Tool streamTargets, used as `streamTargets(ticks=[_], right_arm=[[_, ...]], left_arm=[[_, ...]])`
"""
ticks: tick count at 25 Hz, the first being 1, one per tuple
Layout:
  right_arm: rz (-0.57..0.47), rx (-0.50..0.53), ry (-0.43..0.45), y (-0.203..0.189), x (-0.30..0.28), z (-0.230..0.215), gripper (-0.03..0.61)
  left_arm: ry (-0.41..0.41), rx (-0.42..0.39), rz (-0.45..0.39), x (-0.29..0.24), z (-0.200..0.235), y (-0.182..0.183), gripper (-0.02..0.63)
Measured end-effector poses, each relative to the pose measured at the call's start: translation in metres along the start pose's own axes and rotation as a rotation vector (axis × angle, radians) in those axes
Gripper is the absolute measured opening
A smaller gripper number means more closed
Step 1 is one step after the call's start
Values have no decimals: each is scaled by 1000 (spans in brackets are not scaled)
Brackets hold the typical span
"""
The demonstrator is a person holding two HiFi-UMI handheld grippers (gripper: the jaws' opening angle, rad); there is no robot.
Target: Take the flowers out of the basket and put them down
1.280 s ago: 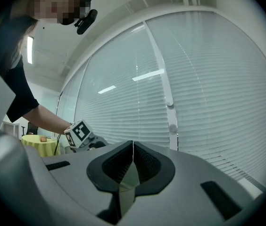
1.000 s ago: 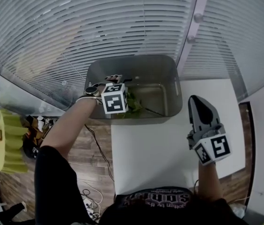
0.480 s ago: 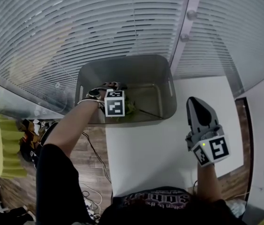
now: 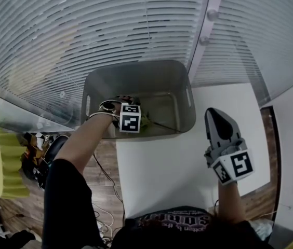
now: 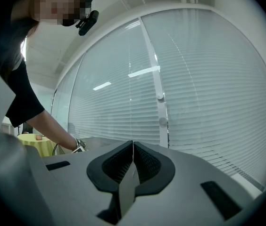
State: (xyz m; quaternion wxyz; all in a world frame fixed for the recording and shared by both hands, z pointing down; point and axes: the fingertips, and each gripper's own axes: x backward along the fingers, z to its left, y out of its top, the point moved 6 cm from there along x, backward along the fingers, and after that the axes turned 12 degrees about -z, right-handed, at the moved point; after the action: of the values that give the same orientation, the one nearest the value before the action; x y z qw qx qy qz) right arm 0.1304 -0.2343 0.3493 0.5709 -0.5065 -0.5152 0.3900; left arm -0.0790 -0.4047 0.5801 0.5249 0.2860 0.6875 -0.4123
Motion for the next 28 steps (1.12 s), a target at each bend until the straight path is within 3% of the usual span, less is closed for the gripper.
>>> streamTargets(ticks=[15, 28], right_arm=[[6, 7, -24, 0, 7, -4, 29], [2, 2, -28, 0, 13, -8, 29]], left_arm=[[-75, 23, 52, -9, -7, -10, 293], [2, -50, 71, 5, -2, -9, 113]])
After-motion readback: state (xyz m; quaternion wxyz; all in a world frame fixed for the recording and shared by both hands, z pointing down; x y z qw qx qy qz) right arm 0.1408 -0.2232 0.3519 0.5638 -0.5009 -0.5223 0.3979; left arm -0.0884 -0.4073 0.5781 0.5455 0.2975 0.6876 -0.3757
